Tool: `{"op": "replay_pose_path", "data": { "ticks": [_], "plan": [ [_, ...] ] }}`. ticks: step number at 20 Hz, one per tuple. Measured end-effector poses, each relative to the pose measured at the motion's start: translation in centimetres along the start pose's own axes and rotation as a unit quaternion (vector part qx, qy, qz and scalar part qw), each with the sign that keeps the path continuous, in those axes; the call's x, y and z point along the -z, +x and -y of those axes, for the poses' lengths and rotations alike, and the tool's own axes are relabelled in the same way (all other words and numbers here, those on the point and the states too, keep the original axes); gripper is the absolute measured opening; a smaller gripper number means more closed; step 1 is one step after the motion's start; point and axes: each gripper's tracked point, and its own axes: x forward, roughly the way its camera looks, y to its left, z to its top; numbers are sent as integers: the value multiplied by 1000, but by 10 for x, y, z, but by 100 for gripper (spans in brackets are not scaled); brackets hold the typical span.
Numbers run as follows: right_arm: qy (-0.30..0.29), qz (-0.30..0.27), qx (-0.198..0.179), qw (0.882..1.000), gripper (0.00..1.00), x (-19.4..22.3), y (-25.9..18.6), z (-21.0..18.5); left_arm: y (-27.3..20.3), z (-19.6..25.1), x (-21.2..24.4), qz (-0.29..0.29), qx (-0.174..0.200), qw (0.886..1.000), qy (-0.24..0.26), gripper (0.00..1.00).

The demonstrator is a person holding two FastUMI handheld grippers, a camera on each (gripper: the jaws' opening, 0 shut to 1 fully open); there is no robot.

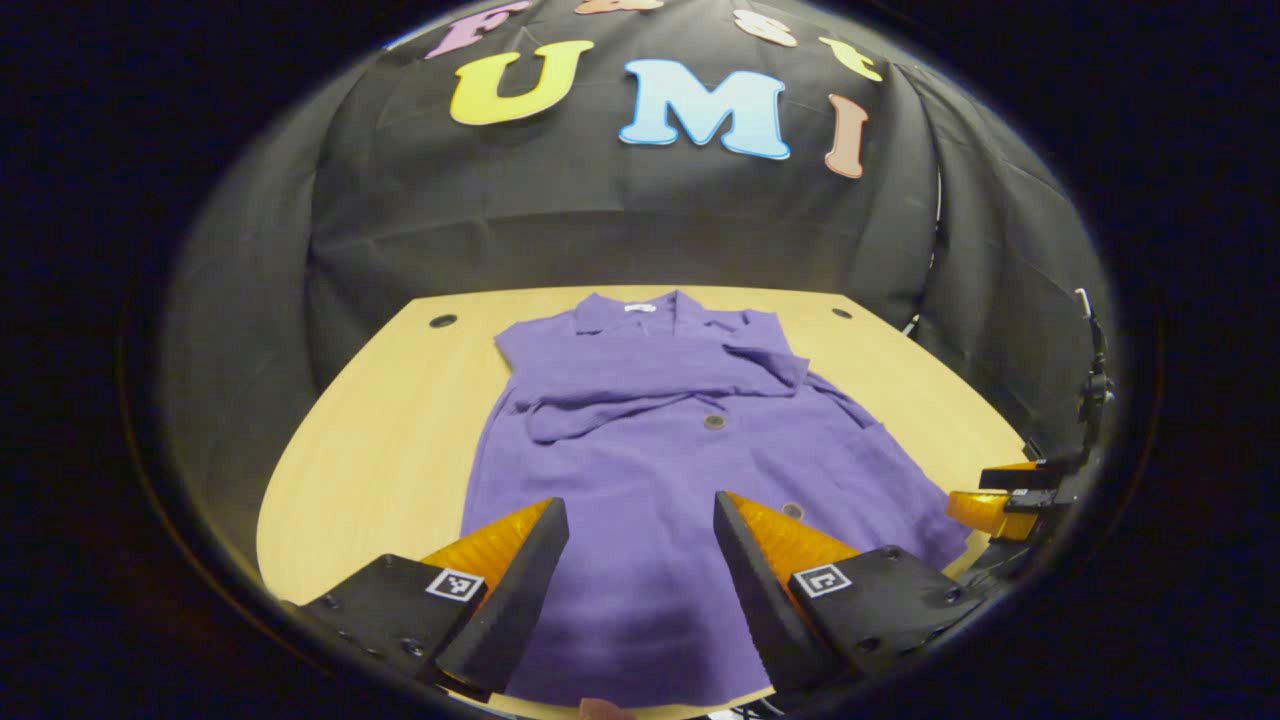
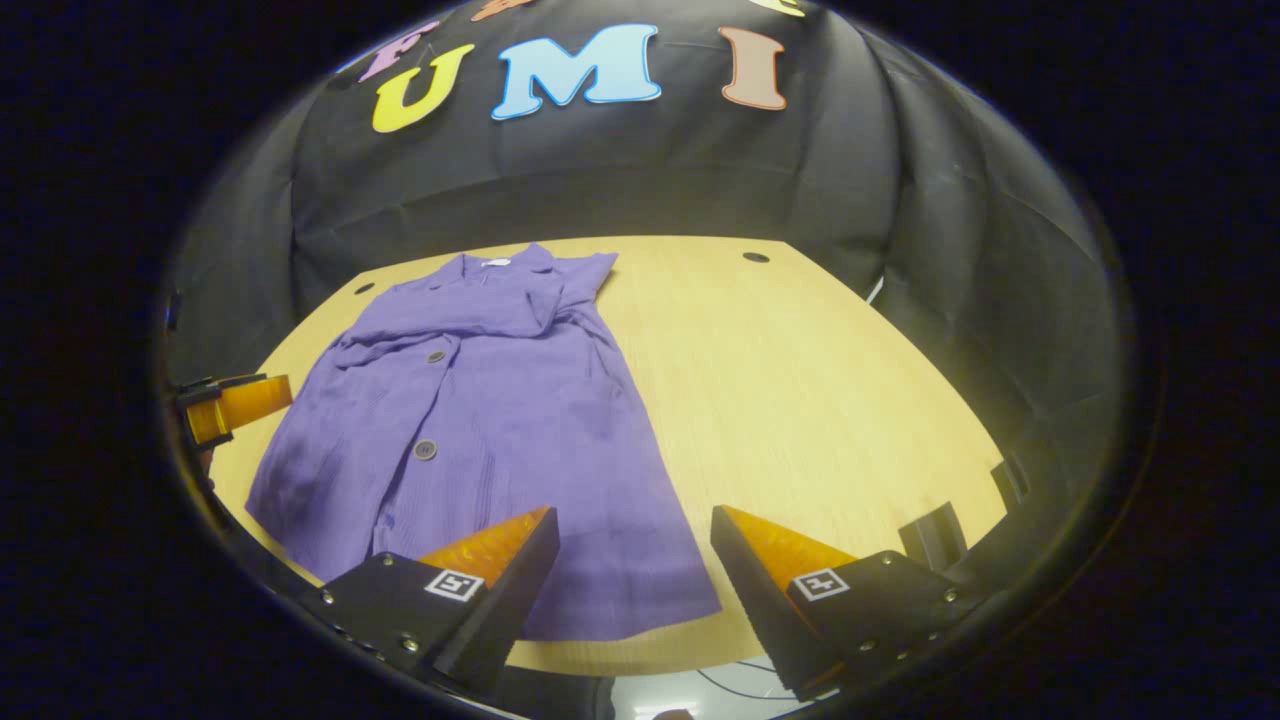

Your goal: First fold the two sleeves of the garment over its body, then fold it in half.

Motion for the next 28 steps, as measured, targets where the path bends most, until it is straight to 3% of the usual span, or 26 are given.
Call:
{"op": "replay_pose_path", "data": {
  "ticks": [9,17,20,22,24,25,26,27,28],
  "plan": [
    [-8,-21,16,1000,96,30,-12,-2,-58,-78,92,-46,-48,998,-9,97],
    [-51,-41,27,998,96,42,-1,0,-56,-75,127,-59,-55,997,1,96],
    [-40,-40,19,998,97,46,2,-4,-55,-71,127,-55,-59,997,5,96],
    [0,-52,9,999,96,50,3,-7,-50,-65,125,-53,-54,997,8,99],
    [23,-59,13,998,95,50,5,-8,-45,-55,123,-50,-45,998,18,95],
    [22,-63,13,998,93,49,9,-10,-43,-52,123,-48,-41,998,22,81],
    [21,-61,11,998,86,46,11,-12,-42,-47,121,-45,-35,998,26,75],
    [22,-58,13,998,68,46,11,-16,-39,-41,121,-44,-25,998,28,65],
    [18,-57,11,998,59,44,12,-22,-37,-36,119,-41,-20,999,29,58]
  ]
}}
